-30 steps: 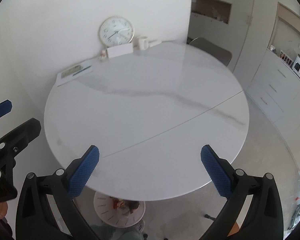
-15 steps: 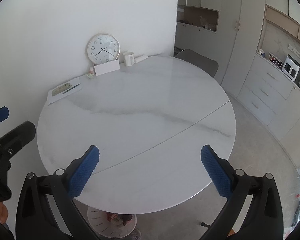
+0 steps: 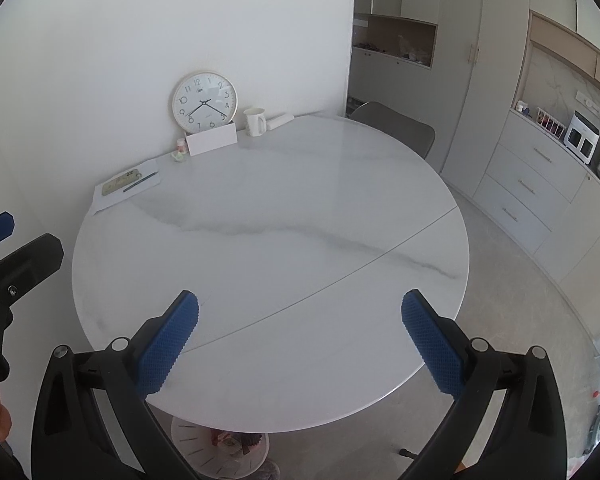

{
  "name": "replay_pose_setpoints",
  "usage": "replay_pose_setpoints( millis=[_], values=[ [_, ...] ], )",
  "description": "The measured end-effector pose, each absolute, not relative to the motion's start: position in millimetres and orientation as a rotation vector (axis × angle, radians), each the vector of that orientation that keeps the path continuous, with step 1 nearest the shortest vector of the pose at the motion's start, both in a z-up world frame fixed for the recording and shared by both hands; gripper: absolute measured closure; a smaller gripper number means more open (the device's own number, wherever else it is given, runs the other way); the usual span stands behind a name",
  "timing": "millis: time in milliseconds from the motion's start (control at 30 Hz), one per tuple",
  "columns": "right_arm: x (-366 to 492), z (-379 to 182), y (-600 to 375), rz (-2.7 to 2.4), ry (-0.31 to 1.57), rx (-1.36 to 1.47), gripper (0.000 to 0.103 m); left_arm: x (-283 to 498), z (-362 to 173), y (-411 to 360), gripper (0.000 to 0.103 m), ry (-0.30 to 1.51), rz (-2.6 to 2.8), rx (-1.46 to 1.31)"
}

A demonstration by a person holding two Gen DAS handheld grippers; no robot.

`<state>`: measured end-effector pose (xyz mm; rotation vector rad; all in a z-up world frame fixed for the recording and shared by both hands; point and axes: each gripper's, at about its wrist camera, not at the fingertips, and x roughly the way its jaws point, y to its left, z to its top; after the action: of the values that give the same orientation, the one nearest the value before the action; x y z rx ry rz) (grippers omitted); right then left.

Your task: Collect trash

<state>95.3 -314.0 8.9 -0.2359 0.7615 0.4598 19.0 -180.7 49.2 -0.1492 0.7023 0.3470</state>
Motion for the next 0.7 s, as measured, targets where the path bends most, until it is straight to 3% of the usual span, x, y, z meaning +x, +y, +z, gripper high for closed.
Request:
replay_pose_setpoints(
  millis=[700],
  values=[
    [91.4,6.4,-311.6,0.460,0.765,-0.236,0.002,16.1,46.3,-181.5,0.008,0.703,0.347,-0.154]
  ],
)
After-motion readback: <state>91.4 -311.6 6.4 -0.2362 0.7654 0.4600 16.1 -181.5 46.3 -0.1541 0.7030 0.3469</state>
